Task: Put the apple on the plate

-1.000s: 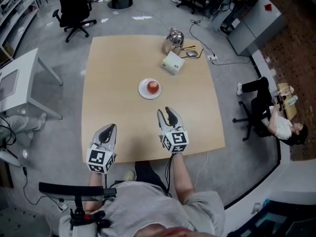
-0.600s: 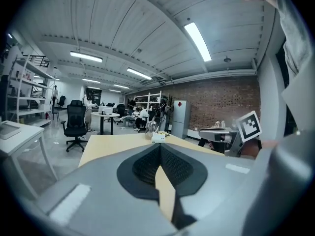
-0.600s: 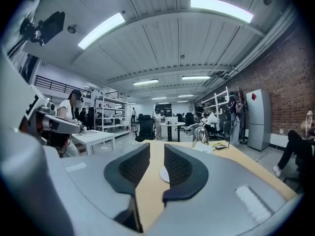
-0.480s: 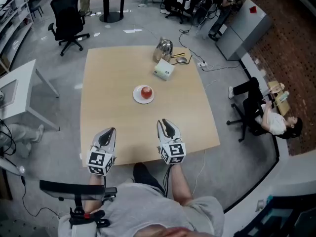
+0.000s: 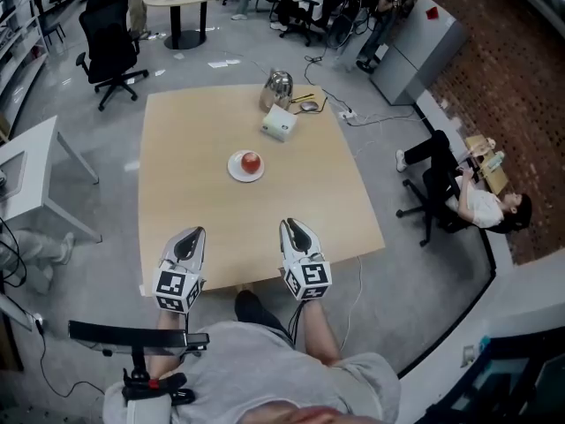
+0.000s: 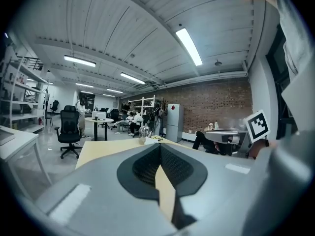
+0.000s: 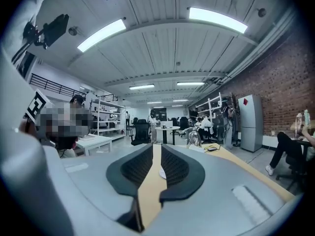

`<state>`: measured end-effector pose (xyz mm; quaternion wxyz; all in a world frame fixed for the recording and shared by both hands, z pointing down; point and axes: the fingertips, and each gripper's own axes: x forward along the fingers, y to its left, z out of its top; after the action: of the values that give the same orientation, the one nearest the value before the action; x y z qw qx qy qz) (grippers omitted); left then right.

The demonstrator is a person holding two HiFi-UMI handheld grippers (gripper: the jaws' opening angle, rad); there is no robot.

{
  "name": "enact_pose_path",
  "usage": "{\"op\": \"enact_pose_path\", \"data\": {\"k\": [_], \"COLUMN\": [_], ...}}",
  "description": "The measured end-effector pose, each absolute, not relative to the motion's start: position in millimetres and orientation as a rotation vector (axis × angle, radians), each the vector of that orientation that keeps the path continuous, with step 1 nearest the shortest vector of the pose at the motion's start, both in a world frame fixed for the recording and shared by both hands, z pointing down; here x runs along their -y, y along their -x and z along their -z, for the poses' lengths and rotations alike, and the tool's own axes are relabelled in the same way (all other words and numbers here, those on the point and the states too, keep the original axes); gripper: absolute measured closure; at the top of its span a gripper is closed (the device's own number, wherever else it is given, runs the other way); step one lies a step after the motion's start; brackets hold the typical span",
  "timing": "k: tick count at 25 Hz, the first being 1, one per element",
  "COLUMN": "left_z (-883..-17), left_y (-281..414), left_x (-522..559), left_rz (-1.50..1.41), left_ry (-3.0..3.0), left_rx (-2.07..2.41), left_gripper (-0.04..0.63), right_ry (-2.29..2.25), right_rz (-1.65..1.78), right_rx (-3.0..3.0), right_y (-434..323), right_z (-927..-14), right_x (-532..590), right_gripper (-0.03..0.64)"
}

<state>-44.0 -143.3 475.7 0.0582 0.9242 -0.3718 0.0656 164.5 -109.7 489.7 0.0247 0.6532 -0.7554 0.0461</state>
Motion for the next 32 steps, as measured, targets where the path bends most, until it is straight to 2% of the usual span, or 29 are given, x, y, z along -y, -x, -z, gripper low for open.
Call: {"op": "enact_pose_path", "data": {"k": [14, 32], "left_z": [-445.8, -447.5], "left_y": [36.4, 38.8], "left_x": [89.8, 88.5], "left_rz": [-0.172, -0.176], "left_ry": [-2.891, -2.898], "left_rx": [1.084, 1.082], "left_gripper": [0.575, 0.575], "right_ry": [-2.095, -2.129], "right_rz": [-0.143, -0.166], "right_rx": [2.312, 2.285], "right_y": [-167.4, -173.5], "right_z": [-480.0, -484.1], "right_x": [28.5, 11.8], "right_gripper": [0.6, 0.604]}}
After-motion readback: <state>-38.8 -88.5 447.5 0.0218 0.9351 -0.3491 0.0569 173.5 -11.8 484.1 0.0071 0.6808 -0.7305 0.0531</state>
